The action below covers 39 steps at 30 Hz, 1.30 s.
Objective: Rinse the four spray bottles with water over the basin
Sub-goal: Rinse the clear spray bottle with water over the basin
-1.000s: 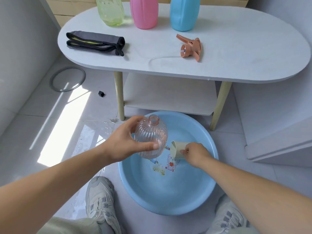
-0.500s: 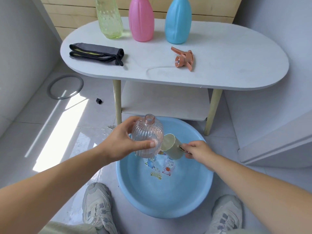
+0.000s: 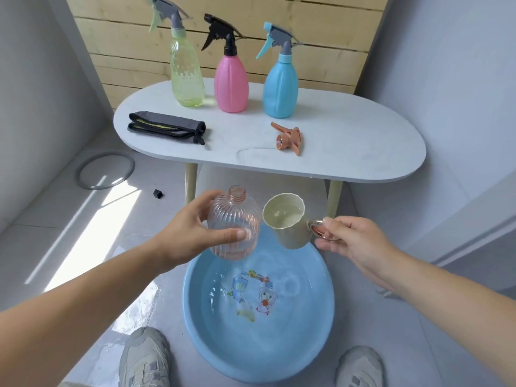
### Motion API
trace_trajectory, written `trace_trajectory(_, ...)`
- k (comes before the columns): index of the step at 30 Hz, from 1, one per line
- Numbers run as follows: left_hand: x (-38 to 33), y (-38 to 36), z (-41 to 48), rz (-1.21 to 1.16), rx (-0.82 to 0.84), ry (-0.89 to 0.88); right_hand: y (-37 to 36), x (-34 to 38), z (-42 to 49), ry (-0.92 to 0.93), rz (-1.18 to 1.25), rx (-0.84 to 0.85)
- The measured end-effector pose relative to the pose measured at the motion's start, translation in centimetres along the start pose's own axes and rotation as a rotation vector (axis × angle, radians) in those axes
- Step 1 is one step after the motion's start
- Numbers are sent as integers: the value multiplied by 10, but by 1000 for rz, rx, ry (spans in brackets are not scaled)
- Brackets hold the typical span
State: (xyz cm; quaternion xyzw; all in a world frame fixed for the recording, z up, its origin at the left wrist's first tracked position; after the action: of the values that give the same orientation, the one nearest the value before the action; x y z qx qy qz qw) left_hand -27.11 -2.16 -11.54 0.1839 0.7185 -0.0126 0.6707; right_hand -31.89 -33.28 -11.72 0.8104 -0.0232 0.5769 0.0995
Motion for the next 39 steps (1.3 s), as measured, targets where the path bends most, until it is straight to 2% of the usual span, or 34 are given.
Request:
trace_trajectory(10, -23, -6, -5, -17, -18, -61, -6, 75, -30, 242, 253, 4)
trace_trajectory(20, -29, -16, -5, -9, -20, -104, -5, 98, -36, 482, 58, -26)
trace_trajectory(39, -28, -21, -6, 5, -2, -99, -7, 99, -42, 583, -58, -53)
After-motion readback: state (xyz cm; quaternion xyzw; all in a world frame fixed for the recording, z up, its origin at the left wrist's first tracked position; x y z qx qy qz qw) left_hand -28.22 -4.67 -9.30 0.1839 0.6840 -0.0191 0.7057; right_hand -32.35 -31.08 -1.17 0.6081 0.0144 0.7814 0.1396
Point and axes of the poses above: each hand's wrist, its own z-axis towards the middle knuckle, its own y-axis out of the back of the hand, x = y × z, the point moved 1 cm from there along z, towards the middle knuckle, and after that the axes turned 5 degrees about -x, right-handed, at the moved point
